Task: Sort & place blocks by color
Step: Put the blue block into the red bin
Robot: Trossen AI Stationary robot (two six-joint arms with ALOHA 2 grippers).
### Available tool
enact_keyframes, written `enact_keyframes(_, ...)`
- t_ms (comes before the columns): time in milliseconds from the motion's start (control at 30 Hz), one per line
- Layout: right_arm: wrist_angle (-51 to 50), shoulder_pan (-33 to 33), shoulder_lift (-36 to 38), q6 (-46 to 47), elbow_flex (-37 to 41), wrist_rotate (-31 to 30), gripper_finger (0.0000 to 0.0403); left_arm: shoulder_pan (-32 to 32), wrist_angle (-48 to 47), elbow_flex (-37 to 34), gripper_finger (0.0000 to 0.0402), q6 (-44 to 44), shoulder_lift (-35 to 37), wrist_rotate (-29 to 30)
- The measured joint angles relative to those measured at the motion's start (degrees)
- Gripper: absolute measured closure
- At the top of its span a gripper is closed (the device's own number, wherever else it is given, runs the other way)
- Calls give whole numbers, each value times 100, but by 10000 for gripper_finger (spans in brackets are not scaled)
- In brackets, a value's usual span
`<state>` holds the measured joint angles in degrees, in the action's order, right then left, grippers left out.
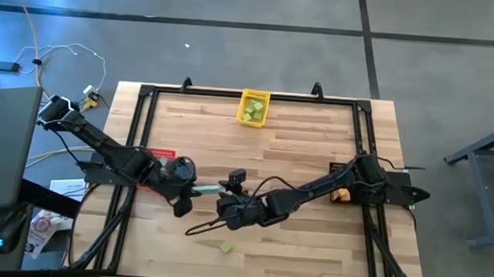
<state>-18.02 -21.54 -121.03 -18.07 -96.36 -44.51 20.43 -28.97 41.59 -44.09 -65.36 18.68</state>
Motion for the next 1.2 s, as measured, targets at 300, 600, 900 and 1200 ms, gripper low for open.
enact_keyframes(300, -4, 2, 0, 445, 0, 471, 231, 1037, -1844, 557, 367, -1163, 0, 1473)
enact_keyframes(600, -7, 2, 0, 667, 0, 809, 231, 1755, -3193, 563, 367, -2988, 0, 2432)
enact_keyframes(900, -9, 1, 0, 671, 0, 816, 231, 2376, -4369, 563, 367, -4907, 0, 2483)
enact_keyframes(1200, -11, 0, 0, 669, 0, 833, 230, 2629, -5374, 317, 367, -6668, -114, 1848)
